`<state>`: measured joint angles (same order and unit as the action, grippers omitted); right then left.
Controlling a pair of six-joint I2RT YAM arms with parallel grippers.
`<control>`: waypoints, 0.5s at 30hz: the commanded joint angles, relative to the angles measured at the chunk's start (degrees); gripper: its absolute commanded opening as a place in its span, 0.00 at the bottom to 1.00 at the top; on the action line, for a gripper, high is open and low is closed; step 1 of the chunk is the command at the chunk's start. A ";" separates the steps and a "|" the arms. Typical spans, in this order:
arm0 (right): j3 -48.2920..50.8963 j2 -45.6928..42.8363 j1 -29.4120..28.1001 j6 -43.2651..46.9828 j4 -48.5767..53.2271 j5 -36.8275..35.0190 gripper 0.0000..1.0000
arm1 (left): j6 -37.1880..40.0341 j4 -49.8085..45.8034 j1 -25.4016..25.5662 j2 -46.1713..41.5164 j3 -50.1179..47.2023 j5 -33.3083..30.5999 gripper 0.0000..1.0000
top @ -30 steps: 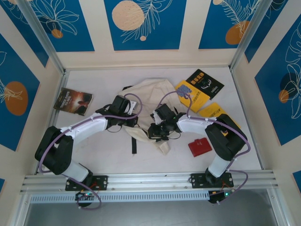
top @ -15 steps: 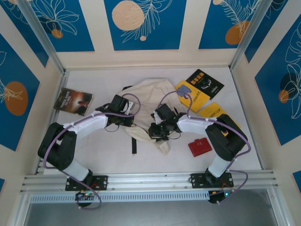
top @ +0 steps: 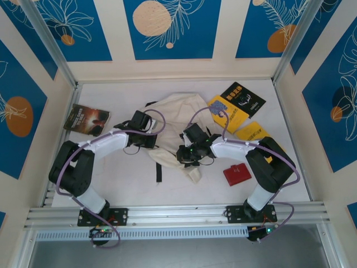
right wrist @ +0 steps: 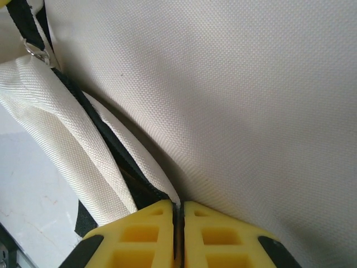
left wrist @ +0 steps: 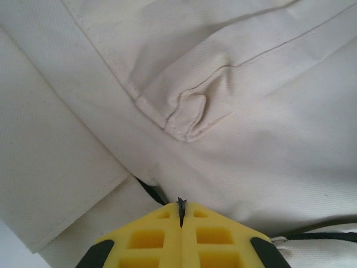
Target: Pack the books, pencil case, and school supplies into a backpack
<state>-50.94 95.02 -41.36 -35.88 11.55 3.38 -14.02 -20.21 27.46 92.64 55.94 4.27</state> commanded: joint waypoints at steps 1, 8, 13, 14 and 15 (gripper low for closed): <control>0.17 0.00 -0.28 -0.77 9.03 -4.81 0.11 | -0.48 -1.37 -3.53 1.12 2.19 -12.57 0.00; -0.90 0.05 -1.17 -1.09 9.20 -5.66 0.11 | -1.87 -3.19 -3.82 2.13 4.01 -16.98 0.00; -1.93 0.78 -1.29 -0.66 0.44 8.39 0.16 | -6.46 -5.57 -4.72 -0.03 6.30 -12.04 0.10; -2.73 1.40 -1.35 -1.36 -0.84 10.67 0.16 | -7.71 -6.18 -5.00 -0.89 6.53 -11.12 0.17; -3.35 2.03 -1.35 -1.76 -1.74 12.37 0.16 | -9.17 -7.10 -5.07 -2.07 6.63 -10.95 0.27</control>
<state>-52.77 95.31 -42.68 -36.51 10.11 7.42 -18.35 -24.16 25.04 93.73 60.34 -3.60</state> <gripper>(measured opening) 0.157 0.205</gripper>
